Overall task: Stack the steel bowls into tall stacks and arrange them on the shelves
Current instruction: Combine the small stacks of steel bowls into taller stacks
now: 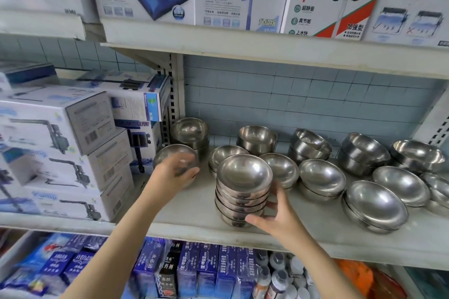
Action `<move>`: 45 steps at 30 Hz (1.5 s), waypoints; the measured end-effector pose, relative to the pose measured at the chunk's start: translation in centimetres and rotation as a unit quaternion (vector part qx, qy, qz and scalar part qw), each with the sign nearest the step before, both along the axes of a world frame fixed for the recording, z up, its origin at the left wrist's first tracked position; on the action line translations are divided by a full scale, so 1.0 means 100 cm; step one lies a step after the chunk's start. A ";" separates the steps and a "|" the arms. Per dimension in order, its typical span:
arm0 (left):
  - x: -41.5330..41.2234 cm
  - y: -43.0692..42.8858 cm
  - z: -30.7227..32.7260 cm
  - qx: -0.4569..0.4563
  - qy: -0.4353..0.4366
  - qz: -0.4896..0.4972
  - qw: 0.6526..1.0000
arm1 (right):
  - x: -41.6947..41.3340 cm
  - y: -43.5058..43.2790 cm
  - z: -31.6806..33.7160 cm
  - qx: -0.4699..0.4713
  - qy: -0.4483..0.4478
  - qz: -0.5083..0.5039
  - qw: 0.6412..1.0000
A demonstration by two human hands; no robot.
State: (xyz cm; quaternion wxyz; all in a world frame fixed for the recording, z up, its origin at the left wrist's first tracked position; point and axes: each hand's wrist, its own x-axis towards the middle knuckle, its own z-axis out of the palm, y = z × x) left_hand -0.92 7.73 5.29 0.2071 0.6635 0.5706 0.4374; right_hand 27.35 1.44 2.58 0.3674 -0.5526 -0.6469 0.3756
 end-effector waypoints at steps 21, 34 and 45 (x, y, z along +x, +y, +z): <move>-0.044 0.037 -0.042 -0.085 0.071 0.084 0.990 | -0.046 0.011 -0.019 0.013 0.035 -0.027 0.999; -0.062 0.033 -0.056 -0.090 -0.085 0.003 0.992 | -0.078 0.017 -0.022 0.008 0.064 -0.044 0.997; -0.068 0.029 -0.064 -0.082 -0.122 -0.047 0.988 | -0.083 0.019 -0.030 0.000 0.056 -0.034 0.998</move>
